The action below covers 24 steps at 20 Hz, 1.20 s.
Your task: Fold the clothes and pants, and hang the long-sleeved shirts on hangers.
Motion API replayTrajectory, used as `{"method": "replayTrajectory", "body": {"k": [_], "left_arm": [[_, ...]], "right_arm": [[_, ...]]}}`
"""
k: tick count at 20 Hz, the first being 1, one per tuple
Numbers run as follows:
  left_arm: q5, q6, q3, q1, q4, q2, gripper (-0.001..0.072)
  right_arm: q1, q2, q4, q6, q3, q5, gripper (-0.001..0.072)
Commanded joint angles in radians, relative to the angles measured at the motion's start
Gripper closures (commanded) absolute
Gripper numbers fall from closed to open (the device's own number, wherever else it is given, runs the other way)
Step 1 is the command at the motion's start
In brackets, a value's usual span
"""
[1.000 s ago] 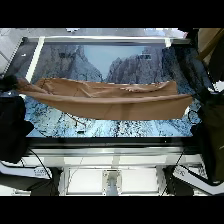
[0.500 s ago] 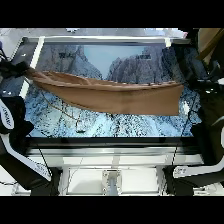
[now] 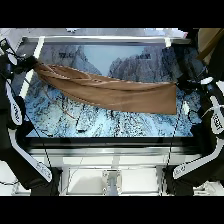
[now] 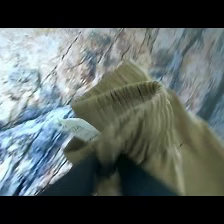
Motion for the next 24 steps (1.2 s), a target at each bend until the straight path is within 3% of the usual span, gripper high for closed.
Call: {"method": "replayTrajectory", "body": {"k": [1, 4, 7, 9, 10, 12, 14, 18, 19, 21, 24], "left_arm": [[0.036, -0.023, 0.001, -0.010, -0.002, -0.006, 0.0061], [0.040, -0.023, 0.001, -0.005, -0.031, 0.040, 0.0057], [0.031, -0.022, 0.001, 0.005, -0.069, 0.130, 0.0058], [0.004, 0.069, 0.001, 0.004, -0.068, 0.207, 0.0058], [-0.011, 0.124, 0.001, 0.004, -0.068, 0.251, 0.0058], [-0.057, 0.164, 0.001, 0.005, -0.068, 0.337, 0.0059], [-0.138, 0.221, 0.001, -0.005, -0.068, 0.408, 0.0059], [-0.263, 0.279, -0.002, -0.085, -0.069, 0.465, 0.0060], [-0.270, 0.282, -0.008, -0.118, -0.069, 0.466, 0.0060], [-0.273, 0.344, -0.035, -0.195, -0.068, 0.466, 0.0060], [-0.272, 0.545, -0.080, -0.346, -0.068, 0.457, 0.0060]], "right_arm": [[0.004, -0.013, -0.006, 0.084, 0.003, -0.054, 0.0699], [-0.003, -0.007, -0.002, 0.159, 0.005, -0.054, 0.0699], [-0.003, 0.021, -0.019, 0.143, 0.005, -0.020, 0.0671], [-0.006, 0.078, -0.101, 0.071, 0.005, 0.007, 0.0492], [-0.019, 0.123, -0.159, 0.071, 0.005, 0.029, 0.0449], [-0.074, 0.225, -0.252, 0.071, 0.005, 0.111, 0.0433], [-0.153, 0.301, -0.248, 0.071, 0.005, 0.238, 0.0257], [-0.308, 0.251, 0.024, -0.195, 0.005, 0.609, 0.0246], [-0.323, 0.220, 0.067, -0.246, 0.005, 0.644, 0.0178], [-0.325, 0.169, 0.068, -0.278, 0.005, 0.622, 0.0143], [-0.312, 0.076, 0.074, -0.316, 0.005, 0.559, 0.0135]]}}
